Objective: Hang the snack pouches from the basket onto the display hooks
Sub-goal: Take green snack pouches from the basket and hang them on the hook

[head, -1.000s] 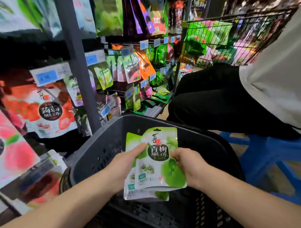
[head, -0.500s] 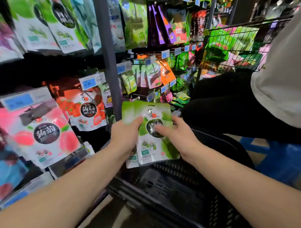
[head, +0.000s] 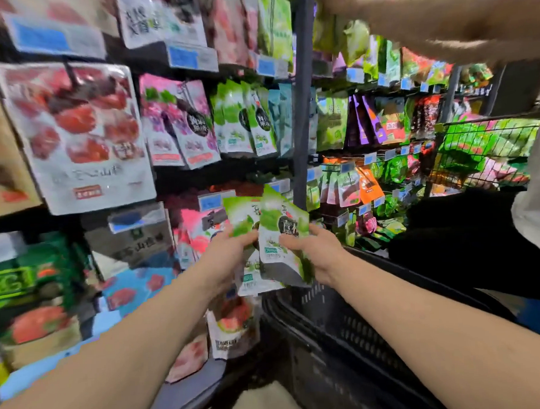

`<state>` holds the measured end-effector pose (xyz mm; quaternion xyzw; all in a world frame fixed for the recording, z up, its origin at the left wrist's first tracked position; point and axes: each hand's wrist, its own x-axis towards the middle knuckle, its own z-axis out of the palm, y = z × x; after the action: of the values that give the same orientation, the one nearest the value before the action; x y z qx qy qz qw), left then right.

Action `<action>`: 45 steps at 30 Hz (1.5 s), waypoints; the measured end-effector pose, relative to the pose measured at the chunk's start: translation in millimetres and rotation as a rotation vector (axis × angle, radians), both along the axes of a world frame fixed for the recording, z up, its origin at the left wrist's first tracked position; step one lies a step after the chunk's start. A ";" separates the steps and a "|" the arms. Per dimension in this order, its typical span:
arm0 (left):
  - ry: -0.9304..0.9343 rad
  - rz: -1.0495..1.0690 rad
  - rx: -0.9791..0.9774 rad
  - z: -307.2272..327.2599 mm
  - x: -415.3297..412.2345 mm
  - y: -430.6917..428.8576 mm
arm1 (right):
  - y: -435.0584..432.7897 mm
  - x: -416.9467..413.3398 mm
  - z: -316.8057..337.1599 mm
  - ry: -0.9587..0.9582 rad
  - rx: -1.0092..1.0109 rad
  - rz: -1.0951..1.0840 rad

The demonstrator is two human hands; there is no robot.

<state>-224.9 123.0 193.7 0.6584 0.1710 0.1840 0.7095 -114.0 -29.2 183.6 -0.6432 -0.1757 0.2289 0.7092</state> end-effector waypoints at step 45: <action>-0.124 0.680 0.764 193.9 188.3 79.4 | 119.2 232.7 207.8 -0.634 0.033 0.139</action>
<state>-36.5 202.4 387.6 0.7656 0.2536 0.4925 0.3272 118.6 89.9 391.4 -0.6573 -0.4350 0.0622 0.6122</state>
